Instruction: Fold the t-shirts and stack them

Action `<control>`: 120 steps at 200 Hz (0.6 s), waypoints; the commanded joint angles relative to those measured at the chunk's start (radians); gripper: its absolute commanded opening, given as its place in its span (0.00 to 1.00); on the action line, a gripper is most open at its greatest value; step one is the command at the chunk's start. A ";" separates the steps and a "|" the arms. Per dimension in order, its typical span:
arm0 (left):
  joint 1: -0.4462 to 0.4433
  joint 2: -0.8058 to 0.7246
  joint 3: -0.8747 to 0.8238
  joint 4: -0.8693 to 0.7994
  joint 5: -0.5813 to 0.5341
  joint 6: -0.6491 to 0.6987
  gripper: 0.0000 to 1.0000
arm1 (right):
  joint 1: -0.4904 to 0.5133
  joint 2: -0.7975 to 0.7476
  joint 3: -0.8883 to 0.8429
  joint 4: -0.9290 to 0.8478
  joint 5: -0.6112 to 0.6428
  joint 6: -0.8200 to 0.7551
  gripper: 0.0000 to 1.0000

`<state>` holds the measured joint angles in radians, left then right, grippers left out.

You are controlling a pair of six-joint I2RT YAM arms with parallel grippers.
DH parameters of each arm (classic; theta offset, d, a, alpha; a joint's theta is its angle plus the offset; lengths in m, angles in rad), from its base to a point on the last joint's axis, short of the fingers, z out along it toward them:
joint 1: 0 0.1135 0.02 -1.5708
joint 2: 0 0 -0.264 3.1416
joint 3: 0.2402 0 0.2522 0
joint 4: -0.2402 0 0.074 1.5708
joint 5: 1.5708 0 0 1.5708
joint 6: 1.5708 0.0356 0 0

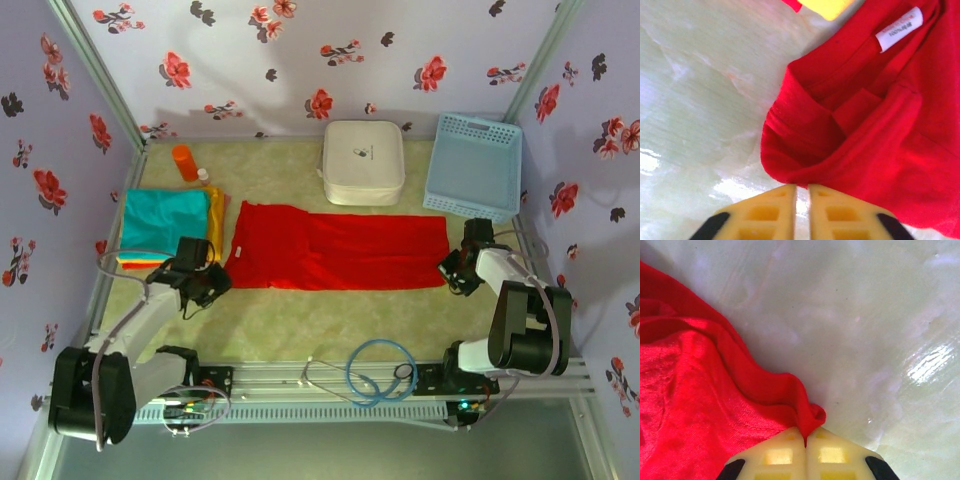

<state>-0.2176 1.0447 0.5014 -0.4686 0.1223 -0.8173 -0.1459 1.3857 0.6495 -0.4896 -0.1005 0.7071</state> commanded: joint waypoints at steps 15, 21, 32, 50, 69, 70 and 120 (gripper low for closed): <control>0.005 -0.068 0.008 -0.084 0.010 -0.010 0.32 | 0.000 0.019 -0.019 -0.011 0.010 -0.010 0.00; 0.005 -0.072 0.009 -0.081 0.010 -0.011 0.38 | 0.000 0.019 -0.018 -0.011 0.009 -0.011 0.00; 0.005 -0.066 0.008 -0.066 0.010 -0.015 0.44 | 0.000 0.019 -0.016 -0.010 0.007 -0.011 0.00; 0.005 -0.030 0.005 -0.039 0.017 -0.017 0.48 | 0.000 0.022 -0.011 -0.014 0.005 -0.009 0.00; 0.006 0.017 -0.012 0.018 0.023 -0.020 0.49 | 0.000 0.022 -0.008 -0.017 0.003 -0.010 0.00; 0.006 0.019 -0.013 0.022 0.023 -0.020 0.49 | 0.000 0.022 -0.008 -0.017 0.003 -0.011 0.00; 0.000 0.096 0.000 0.107 0.029 -0.022 0.47 | 0.000 0.034 0.001 -0.025 0.002 -0.019 0.00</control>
<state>-0.2176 1.1210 0.4961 -0.4133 0.1429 -0.8337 -0.1459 1.3891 0.6510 -0.4900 -0.1013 0.7063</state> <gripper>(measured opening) 0.475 0.042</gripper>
